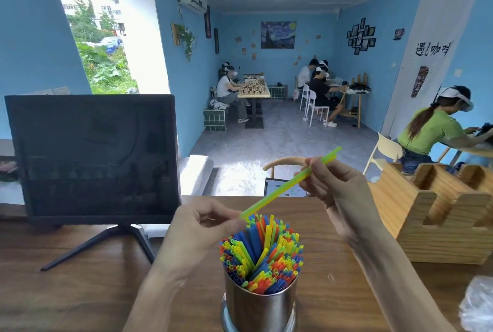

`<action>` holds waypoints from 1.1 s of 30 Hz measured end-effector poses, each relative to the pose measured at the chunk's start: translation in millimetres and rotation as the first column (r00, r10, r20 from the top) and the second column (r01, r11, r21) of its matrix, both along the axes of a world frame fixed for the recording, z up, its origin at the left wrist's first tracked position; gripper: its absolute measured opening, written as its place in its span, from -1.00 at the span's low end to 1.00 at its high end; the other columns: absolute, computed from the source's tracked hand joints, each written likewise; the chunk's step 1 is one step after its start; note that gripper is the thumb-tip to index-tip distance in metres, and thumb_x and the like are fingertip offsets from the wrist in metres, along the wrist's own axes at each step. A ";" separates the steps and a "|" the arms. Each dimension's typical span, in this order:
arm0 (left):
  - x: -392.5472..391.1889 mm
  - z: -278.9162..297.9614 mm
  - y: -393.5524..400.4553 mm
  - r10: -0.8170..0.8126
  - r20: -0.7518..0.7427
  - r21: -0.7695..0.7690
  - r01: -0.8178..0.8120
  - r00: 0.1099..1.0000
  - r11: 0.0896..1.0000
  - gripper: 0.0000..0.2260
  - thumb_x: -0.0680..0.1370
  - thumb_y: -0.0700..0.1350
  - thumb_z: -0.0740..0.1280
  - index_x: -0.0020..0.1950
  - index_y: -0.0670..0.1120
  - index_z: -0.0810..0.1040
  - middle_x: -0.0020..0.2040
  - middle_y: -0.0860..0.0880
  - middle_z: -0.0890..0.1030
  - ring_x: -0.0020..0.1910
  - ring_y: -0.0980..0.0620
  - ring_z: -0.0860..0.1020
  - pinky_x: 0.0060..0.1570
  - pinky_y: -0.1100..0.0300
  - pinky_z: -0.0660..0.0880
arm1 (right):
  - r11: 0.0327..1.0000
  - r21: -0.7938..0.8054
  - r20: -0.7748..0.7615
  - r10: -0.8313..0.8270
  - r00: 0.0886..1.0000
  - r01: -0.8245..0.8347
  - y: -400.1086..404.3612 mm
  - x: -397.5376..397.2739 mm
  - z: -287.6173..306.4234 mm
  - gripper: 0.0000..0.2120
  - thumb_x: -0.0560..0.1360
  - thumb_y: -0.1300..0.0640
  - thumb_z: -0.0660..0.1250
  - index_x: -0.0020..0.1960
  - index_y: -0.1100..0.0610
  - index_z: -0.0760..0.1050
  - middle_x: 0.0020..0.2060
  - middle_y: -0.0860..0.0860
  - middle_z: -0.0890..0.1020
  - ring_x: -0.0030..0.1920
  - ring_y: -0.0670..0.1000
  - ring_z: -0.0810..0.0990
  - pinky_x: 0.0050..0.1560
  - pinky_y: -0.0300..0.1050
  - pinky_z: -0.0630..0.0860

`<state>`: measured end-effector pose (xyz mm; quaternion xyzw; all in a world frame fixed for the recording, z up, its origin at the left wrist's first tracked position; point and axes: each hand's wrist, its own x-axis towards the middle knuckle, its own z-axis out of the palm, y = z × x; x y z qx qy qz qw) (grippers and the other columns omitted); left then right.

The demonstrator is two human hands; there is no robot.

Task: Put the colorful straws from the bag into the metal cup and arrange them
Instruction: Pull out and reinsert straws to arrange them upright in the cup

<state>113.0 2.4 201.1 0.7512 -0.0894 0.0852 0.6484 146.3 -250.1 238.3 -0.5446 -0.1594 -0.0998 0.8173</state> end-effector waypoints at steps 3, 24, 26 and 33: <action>0.5 -1.7 0.7 -0.055 -0.046 0.174 0.062 0.997 0.983 -0.81 0.35 0.05 0.65 -0.08 0.16 0.76 -0.11 0.06 0.74 -0.06 0.05 0.67 -0.01 0.13 0.64 | 0.989 -0.022 0.093 -0.140 0.986 0.143 3.6 -1.4 3.2 -0.69 0.38 -0.11 0.55 0.04 0.02 0.74 -0.12 0.11 0.76 -0.08 0.13 0.77 -0.17 -0.19 0.66; 14.5 -11.9 7.2 0.227 -0.069 0.113 -0.219 0.971 0.969 -0.93 0.29 0.14 0.56 -0.25 0.24 0.74 -0.28 0.06 0.73 -0.25 0.14 0.69 -0.33 0.35 0.57 | 0.468 -0.866 0.228 0.060 0.972 0.175 28.4 -6.5 -48.2 -0.90 0.49 -0.08 0.51 -0.05 -0.10 0.76 -0.11 -0.19 0.61 -0.01 -0.15 0.59 -0.02 -0.17 0.52; 15.9 -13.7 7.7 0.225 -0.075 0.089 -0.219 0.971 0.972 -0.92 0.29 0.15 0.54 -0.25 0.26 0.75 -0.25 0.06 0.74 -0.20 0.12 0.71 -0.26 0.29 0.62 | 0.462 -0.873 0.212 0.080 0.974 0.152 28.5 -5.5 -46.2 -0.87 0.50 -0.11 0.49 -0.02 -0.10 0.75 -0.10 -0.20 0.62 0.00 -0.15 0.59 0.00 -0.14 0.53; 17.4 -11.2 11.3 -0.036 -0.033 0.261 0.043 0.999 0.964 -0.74 0.53 -0.10 0.51 0.19 0.12 0.68 -0.10 0.10 0.76 0.00 0.12 0.72 0.10 0.09 0.62 | 0.510 -0.839 0.279 0.103 0.955 0.190 36.2 -1.6 -42.2 -0.60 0.56 -0.16 0.42 0.37 -0.18 0.53 0.13 -0.26 0.59 0.20 -0.20 0.54 0.10 -0.41 0.39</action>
